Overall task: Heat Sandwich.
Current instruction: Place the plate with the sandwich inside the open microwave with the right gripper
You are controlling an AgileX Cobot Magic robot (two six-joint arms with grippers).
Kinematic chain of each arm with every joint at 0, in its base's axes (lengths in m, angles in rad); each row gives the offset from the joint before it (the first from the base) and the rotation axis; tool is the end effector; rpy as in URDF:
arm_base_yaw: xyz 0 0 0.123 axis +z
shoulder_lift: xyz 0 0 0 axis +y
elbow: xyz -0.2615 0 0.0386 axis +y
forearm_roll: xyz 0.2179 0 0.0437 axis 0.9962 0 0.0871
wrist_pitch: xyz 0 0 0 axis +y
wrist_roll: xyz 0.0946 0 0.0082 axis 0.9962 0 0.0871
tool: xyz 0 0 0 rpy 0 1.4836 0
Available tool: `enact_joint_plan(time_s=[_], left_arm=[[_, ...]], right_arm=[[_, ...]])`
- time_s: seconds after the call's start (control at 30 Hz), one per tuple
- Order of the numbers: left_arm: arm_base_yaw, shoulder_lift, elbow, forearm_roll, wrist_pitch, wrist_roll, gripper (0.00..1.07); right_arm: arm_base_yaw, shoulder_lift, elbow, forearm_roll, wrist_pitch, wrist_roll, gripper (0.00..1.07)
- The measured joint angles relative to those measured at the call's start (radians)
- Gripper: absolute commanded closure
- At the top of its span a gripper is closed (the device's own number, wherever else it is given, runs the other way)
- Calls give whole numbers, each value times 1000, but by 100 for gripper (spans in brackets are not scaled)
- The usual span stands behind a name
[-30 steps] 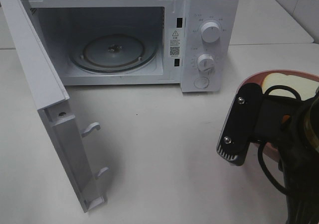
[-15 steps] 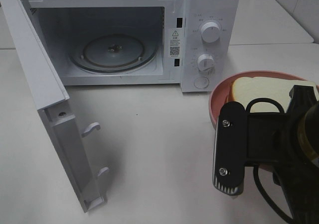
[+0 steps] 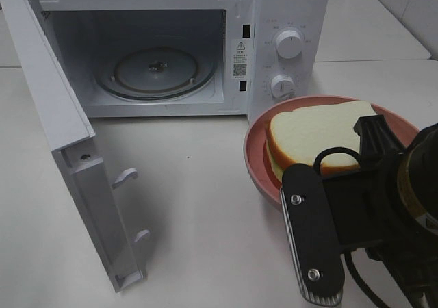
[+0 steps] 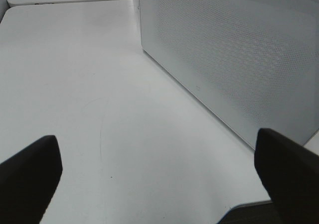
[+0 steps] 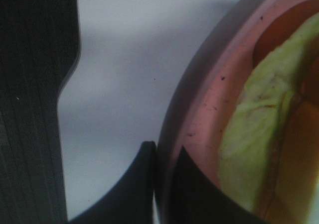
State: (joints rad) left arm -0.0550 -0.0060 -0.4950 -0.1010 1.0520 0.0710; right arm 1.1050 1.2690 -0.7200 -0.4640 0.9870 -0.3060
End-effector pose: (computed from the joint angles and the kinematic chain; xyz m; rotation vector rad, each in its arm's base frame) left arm -0.0074 -0.0079 0.2608 0.1321 2.0280 -0.1106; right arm 0.1139 0.1476 0.2210 -2.0815 1.9300 -0.4656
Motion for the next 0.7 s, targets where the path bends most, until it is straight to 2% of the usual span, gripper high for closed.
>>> enact_joint_plan(time_s=[0.7], left_arm=[[0, 0, 0, 0, 0, 0, 3]], right_arm=[[0, 0, 0, 0, -98, -259, 107]])
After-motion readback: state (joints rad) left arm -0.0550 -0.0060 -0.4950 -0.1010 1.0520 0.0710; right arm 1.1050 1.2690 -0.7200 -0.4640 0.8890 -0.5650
